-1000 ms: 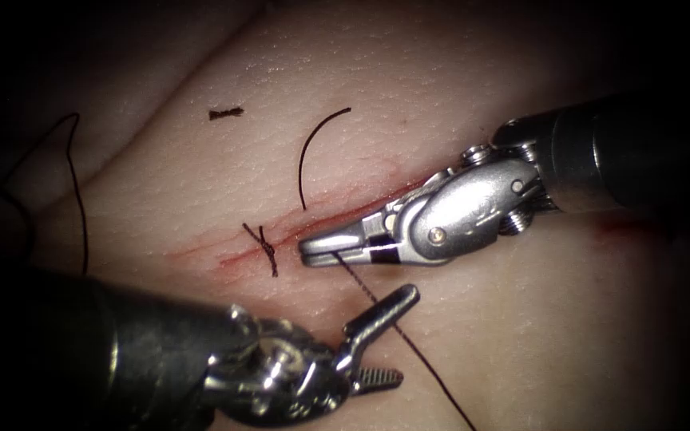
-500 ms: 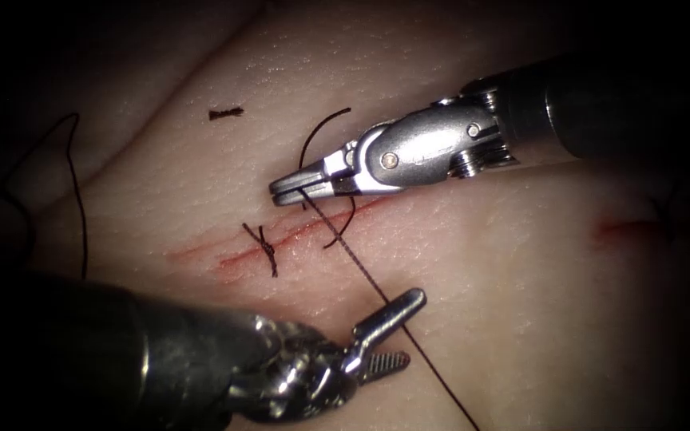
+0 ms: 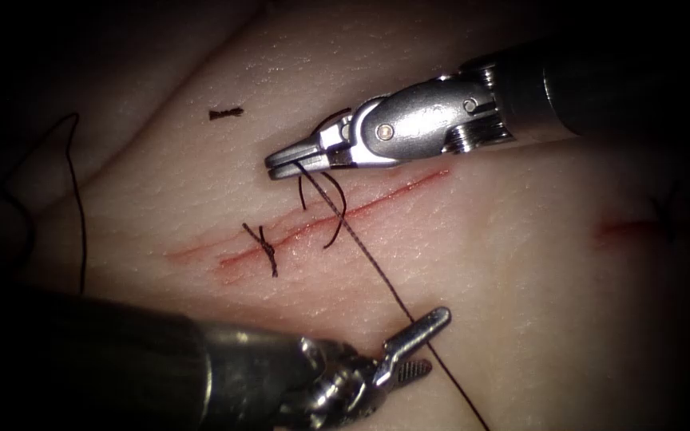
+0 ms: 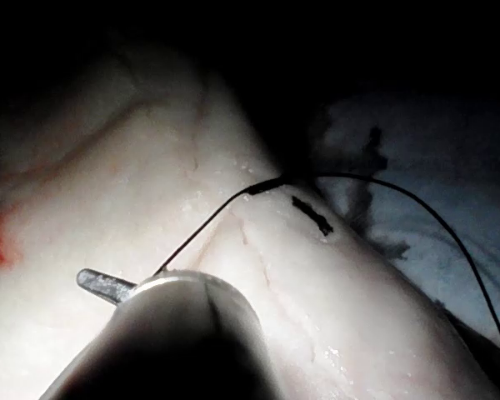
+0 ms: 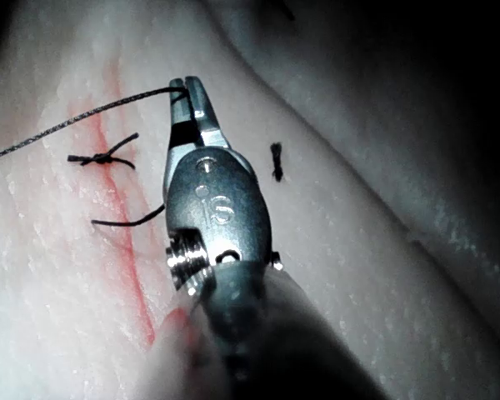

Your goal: Wound Closure

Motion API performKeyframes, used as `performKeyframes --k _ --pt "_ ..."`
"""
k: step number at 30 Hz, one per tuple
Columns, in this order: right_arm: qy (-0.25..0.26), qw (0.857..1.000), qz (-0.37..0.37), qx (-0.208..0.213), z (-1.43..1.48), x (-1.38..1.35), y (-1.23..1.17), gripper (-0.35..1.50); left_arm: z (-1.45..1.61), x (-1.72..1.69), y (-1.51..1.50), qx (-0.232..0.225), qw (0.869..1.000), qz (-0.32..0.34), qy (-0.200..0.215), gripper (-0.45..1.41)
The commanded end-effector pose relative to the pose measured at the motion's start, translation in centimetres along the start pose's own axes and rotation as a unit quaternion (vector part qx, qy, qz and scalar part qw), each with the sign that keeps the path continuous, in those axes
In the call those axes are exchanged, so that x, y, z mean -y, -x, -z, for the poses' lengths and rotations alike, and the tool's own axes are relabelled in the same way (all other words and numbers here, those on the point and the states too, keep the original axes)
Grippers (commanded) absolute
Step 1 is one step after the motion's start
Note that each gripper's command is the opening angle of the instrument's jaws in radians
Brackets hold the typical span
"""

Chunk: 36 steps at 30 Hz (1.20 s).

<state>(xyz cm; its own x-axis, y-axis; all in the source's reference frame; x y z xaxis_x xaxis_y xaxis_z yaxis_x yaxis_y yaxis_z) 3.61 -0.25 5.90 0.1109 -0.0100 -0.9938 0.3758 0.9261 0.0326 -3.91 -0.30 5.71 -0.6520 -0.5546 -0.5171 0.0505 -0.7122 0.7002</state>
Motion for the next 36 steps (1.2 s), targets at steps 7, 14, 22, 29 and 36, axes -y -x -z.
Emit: performKeyframes --k 7,14,22,29,36 --pt "-0.001 1.0 -0.002 -0.001 -0.09 0.02 0.04 -0.35 -0.17 -0.19 0.01 0.003 1.0 -0.01 0.0 0.73" --pt "-0.001 1.0 -0.002 -0.001 -0.09 0.01 0.04 -0.35 -0.29 -0.32 -0.01 0.005 1.0 -0.016 0.004 0.71" --pt "-0.001 1.0 -0.002 0.0 -0.09 0.01 0.05 -0.35 -0.27 -0.3 -0.14 -0.005 1.0 -0.015 0.002 0.69" --pt "-0.001 1.0 -0.002 0.0 -0.08 0.0 0.06 -0.35 -0.26 -0.34 -0.22 -0.008 1.0 -0.018 0.001 0.54" --pt "0.0 1.0 -0.002 0.0 -0.08 -0.01 0.07 -0.35 -0.24 -0.32 -0.35 -0.011 1.0 -0.018 0.0 0.41"
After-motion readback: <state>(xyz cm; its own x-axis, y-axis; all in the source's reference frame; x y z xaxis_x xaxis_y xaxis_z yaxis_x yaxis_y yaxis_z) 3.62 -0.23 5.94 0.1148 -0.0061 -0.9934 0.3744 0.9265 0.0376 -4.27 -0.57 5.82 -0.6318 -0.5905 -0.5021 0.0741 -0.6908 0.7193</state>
